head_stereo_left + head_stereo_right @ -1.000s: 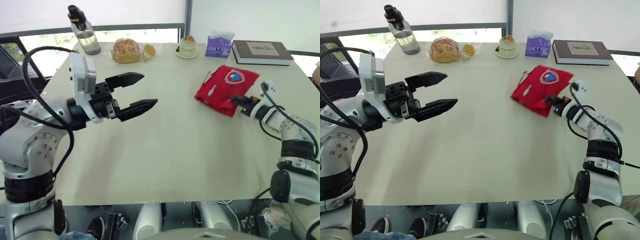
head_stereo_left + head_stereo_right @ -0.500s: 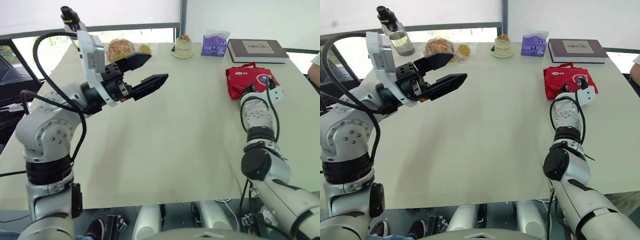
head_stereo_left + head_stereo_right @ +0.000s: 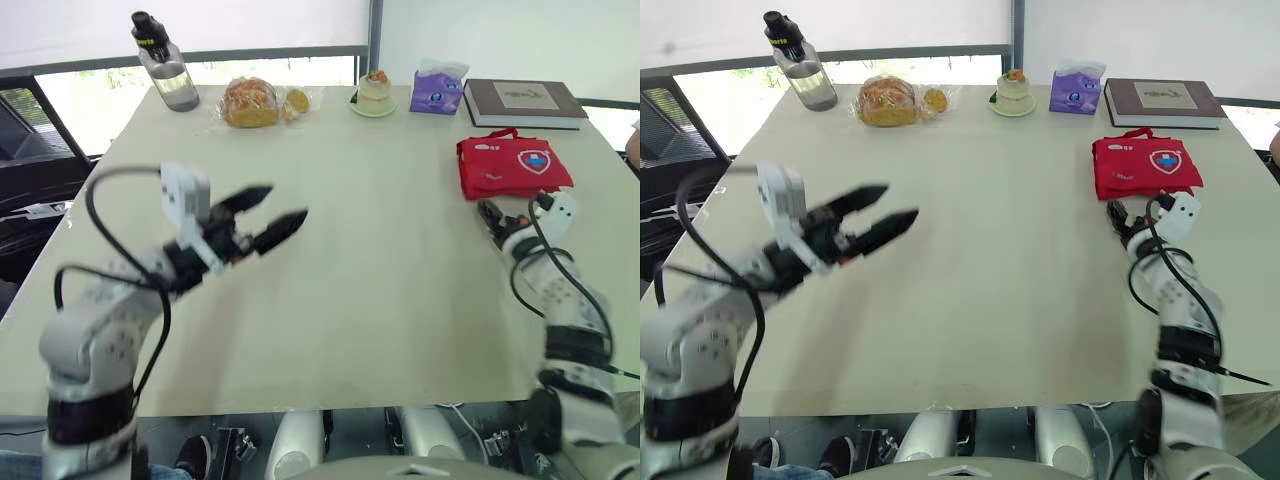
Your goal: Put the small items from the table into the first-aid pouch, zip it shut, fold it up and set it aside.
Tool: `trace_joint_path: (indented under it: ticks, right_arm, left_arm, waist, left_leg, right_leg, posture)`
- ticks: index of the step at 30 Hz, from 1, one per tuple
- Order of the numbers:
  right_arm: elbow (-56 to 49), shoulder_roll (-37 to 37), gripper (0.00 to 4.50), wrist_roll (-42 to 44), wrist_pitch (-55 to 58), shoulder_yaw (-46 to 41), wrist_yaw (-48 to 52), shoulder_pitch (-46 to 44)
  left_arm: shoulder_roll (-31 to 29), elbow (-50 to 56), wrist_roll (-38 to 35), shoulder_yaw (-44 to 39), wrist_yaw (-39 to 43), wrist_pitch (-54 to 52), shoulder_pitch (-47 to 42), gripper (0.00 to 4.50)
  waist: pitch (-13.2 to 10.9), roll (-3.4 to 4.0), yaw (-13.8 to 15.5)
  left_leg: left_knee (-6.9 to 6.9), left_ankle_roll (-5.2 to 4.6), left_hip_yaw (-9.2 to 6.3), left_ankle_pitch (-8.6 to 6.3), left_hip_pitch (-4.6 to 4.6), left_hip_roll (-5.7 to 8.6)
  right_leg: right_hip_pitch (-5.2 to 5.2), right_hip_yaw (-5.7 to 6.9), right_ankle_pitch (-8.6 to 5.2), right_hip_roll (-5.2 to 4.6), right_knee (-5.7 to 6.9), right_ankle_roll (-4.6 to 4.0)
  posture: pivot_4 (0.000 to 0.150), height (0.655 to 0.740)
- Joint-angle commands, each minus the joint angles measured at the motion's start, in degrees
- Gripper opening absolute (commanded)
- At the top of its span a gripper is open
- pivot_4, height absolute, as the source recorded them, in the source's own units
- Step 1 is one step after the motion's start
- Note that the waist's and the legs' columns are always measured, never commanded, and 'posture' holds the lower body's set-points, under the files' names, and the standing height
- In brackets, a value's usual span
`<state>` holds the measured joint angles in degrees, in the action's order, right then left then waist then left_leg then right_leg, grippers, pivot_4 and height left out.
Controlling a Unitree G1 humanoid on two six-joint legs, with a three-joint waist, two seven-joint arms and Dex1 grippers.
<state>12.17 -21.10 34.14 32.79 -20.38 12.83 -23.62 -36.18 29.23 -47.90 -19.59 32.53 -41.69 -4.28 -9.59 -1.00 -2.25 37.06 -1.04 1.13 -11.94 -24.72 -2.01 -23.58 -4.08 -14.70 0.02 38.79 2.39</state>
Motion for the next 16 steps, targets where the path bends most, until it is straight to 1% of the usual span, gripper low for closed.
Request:
trace_joint_path:
  ticks: [1,2,4,6,10,12,16]
  right_arm:
    - [-6.8,-9.1,4.45,-5.2,-5.6,7.3,16.7,6.5]
    - [-7.7,-11.7,4.45,-6.8,-9.0,9.2,21.8,9.0]
    - [-8.1,-16.1,4.45,-10.1,-21.9,11.0,33.1,14.6]
    - [-8.0,-18.6,4.45,-10.0,-29.2,10.7,41.3,18.4]
    - [-5.0,-20.1,4.45,-7.2,-32.7,6.5,47.5,21.2]
    - [-3.3,-20.7,4.45,-7.2,-35.1,5.1,49.5,22.3]
    - [-1.7,-20.4,4.45,-6.4,-36.1,3.8,52.3,23.9]
  left_arm:
    - [0.4,5.1,4.1,-4.7,-1.3,4.5,7.3,4.50]
    - [0.8,5.7,5.5,-5.0,-1.7,5.5,10.2,4.50]
    - [2.0,7.6,9.0,-4.8,-1.0,8.4,18.6,4.50]
    - [3.7,9.0,11.3,-4.3,-0.7,10.8,25.2,4.50]
    - [6.3,11.3,14.1,-3.5,-0.3,14.5,32.8,4.50]
    - [7.3,11.6,15.6,-3.6,-0.9,16.4,33.9,4.50]
    - [6.2,11.6,17.8,-3.2,-1.2,16.0,34.5,4.50]
  waist:
    - [0.0,0.00,0.0]
    - [0.0,0.00,0.0]
    - [0.0,0.01,-0.1]
    - [0.0,-0.01,-0.3]
    - [-0.1,-0.05,-0.1]
    - [-0.1,-0.06,0.3]
    - [-0.1,-0.08,0.6]
  left_leg:
    - [0.02,0.00,-0.01,0.00,-0.01,-0.01]
    - [0.01,0.00,0.03,0.00,0.02,-0.01]
    - [0.02,0.00,0.09,0.00,0.09,-0.10]
    - [0.03,0.00,0.23,0.00,0.24,-0.17]
    - [0.10,0.01,0.22,0.00,0.31,-0.24]
    - [0.13,0.01,0.21,-0.01,0.28,-0.22]
    - [0.12,0.01,0.20,-0.01,0.15,-0.19]
  right_leg:
    - [0.00,0.02,-0.01,0.01,-0.01,-0.01]
    - [-0.01,-0.01,-0.04,0.00,-0.03,-0.05]
    - [0.01,-0.06,-0.11,-0.05,-0.04,-0.16]
    - [0.04,-0.11,-0.21,-0.09,-0.03,-0.06]
    - [0.06,-0.09,-0.23,-0.13,0.02,-0.07]
    - [0.05,-0.08,-0.24,-0.15,0.00,-0.08]
    - [0.03,-0.03,-0.24,-0.14,-0.15,-0.09]
  posture:
    - [0.150,0.7400]
    - [0.150,0.7400]
    - [0.150,0.7400]
    - [0.150,0.7400]
    - [0.150,0.7400]
    - [0.150,0.7400]
    - [0.150,0.7400]
